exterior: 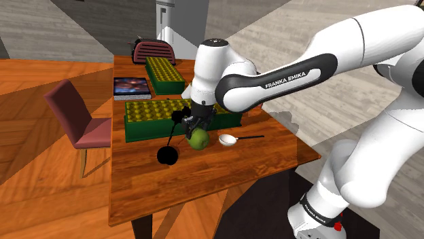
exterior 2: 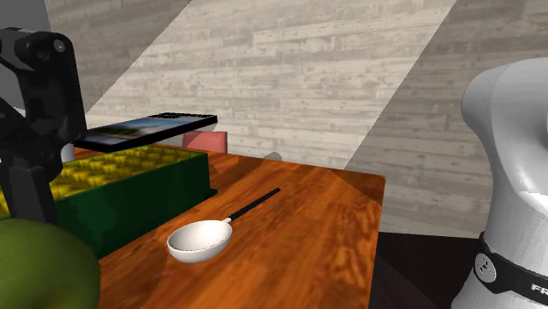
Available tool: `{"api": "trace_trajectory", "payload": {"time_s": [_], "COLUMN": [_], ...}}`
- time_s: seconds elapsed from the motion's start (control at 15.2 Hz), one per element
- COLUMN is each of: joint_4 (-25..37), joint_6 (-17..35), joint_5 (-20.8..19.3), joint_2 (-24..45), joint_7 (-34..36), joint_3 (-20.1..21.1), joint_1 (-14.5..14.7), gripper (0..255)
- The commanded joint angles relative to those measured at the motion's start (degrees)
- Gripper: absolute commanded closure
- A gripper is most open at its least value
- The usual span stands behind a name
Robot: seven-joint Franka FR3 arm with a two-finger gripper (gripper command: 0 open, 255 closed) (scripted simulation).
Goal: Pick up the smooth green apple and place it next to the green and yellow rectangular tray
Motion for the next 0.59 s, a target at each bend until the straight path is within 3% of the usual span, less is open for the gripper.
{"api": "trace_trajectory", "payload": {"time_s": [0.0,0.53], "joint_4": [-0.96,-4.09], "joint_6": [1.54,7.54], "joint_5": [-0.32,-2.03], "joint_2": [0.6,3.69], "joint_7": [0.48,2.28], "joint_3": [0.09,0.2], "joint_1": [0.01,-0.15], "gripper": [255,255]}}
